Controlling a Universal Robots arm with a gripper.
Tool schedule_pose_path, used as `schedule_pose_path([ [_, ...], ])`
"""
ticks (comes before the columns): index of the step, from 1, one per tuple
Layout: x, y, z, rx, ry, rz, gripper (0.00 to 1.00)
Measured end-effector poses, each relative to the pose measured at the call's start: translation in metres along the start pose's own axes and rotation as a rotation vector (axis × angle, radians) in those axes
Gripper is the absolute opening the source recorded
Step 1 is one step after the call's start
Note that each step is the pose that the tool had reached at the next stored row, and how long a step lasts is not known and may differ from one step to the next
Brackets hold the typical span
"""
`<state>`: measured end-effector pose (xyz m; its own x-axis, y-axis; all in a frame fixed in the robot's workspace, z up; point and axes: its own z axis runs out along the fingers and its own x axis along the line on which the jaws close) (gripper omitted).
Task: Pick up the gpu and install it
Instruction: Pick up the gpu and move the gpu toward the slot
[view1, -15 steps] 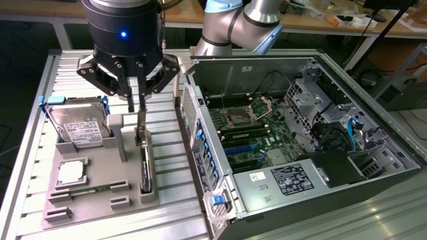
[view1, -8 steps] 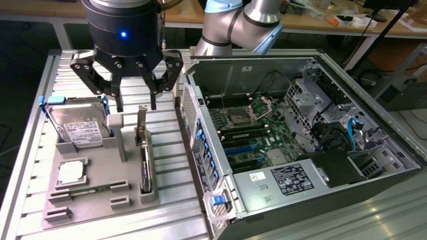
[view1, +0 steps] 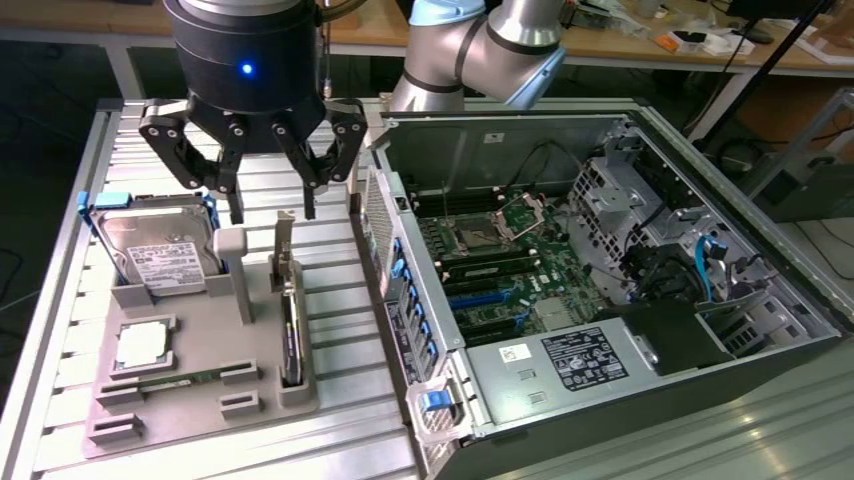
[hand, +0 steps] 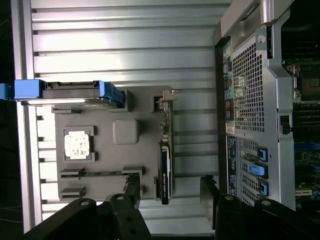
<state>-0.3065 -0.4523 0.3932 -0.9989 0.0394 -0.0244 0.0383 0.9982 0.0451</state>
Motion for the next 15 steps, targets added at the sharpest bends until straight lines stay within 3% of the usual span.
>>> schedule_pose_path([
  [15, 0.0001, -0.0002, 0.0039, -0.0014, 0.0000, 0.000, 0.60],
])
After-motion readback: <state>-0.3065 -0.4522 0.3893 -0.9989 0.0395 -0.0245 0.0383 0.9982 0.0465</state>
